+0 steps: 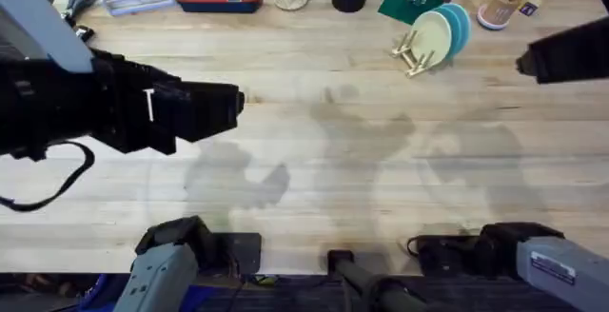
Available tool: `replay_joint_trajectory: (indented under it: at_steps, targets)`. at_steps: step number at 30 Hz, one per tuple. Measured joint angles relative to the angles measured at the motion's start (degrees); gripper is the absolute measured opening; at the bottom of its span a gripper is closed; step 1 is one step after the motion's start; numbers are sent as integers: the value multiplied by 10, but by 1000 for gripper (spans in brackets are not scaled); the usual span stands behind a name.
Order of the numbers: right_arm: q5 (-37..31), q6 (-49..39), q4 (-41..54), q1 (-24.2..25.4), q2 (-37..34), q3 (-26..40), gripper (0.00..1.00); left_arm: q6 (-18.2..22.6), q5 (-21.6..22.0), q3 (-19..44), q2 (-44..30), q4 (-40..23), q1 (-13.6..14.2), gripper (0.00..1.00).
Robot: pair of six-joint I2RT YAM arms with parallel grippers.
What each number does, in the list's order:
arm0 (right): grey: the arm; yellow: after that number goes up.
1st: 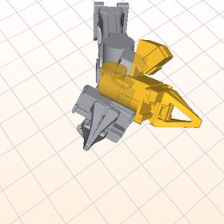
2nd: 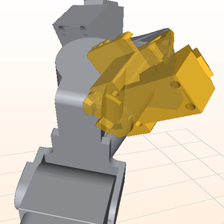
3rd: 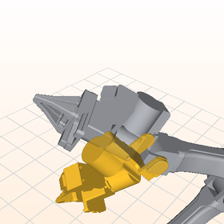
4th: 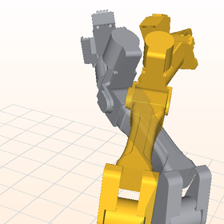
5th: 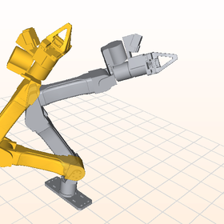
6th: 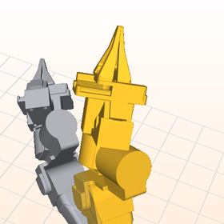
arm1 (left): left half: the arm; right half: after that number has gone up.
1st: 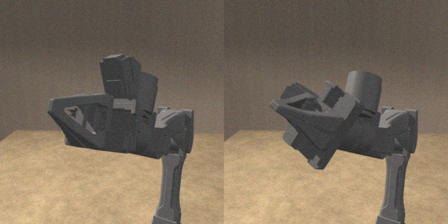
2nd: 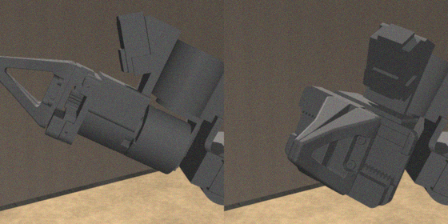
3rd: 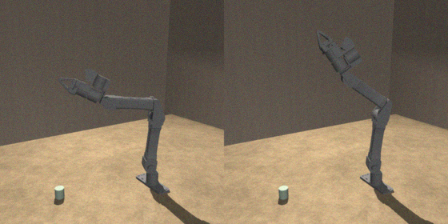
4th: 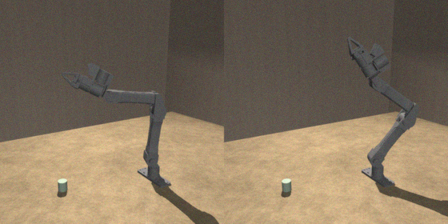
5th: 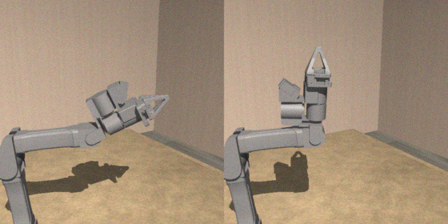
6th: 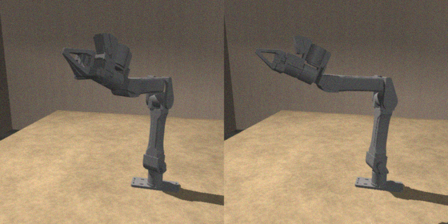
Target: Pick up the plates from the table one by one and place each into a slot on the dish rack.
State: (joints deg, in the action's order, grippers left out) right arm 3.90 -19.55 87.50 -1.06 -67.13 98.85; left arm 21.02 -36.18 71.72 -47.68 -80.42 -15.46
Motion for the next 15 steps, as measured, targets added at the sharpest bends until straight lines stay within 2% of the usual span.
replay_joint_trajectory:
  at_steps: [5,15]
  targets:
    - [0,5,-18,0,60,-34,994,0,0,0,0,0,0,993]
    - [0,44,-152,0,198,-228,993,0,0,0,0,0,0,993]
